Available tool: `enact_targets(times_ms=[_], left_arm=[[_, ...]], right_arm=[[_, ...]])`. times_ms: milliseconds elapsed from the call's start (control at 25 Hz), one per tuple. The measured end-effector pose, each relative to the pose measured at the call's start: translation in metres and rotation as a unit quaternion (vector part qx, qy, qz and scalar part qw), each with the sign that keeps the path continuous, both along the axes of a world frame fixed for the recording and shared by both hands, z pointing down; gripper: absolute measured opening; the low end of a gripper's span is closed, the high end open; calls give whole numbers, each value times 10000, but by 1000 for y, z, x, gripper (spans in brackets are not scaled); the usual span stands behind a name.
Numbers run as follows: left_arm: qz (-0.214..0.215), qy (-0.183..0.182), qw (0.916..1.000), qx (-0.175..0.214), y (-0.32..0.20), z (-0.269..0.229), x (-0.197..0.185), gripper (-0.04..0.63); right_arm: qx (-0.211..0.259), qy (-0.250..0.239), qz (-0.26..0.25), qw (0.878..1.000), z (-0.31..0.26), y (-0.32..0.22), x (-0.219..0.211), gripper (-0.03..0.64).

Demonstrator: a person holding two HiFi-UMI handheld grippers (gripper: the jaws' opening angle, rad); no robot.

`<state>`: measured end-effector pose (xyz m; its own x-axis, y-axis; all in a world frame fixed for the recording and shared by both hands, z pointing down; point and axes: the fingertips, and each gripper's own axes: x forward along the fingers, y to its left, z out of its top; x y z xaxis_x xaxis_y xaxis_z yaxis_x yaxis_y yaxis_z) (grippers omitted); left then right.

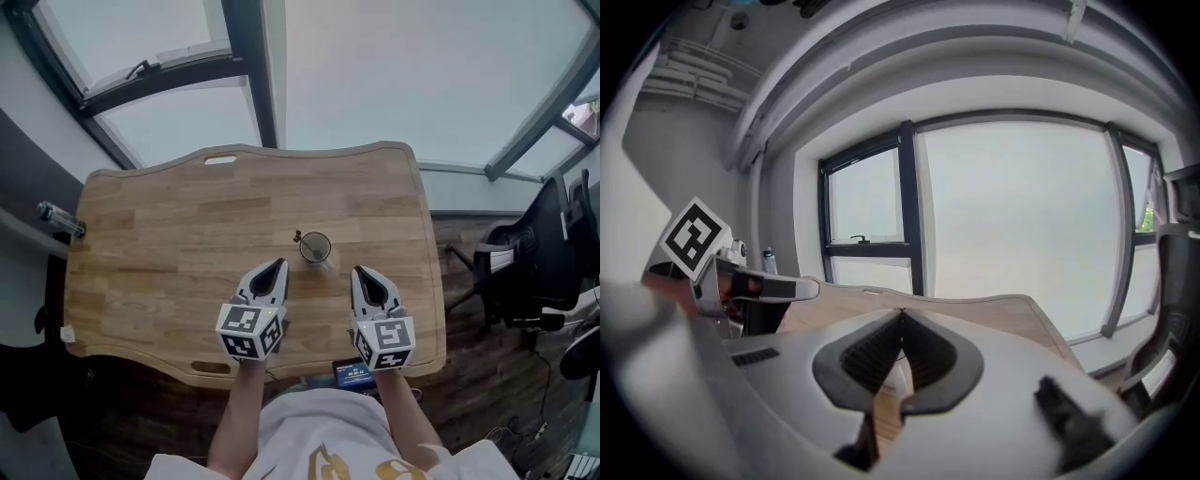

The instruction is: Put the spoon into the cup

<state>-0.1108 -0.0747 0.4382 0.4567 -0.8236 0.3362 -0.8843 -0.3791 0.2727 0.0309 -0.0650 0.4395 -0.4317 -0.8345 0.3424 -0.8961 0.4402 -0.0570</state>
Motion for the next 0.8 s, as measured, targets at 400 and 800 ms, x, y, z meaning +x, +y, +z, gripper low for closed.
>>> enact_targets(times_ms=[400, 800], left_arm=[[205, -107, 9997, 98, 18, -6, 8, 13], [244, -589, 9976, 253, 17, -6, 18, 14]], right_arm=[[72, 58, 99, 9999, -6, 22, 3, 31], [142, 21, 226, 9996, -9, 20, 20, 31]])
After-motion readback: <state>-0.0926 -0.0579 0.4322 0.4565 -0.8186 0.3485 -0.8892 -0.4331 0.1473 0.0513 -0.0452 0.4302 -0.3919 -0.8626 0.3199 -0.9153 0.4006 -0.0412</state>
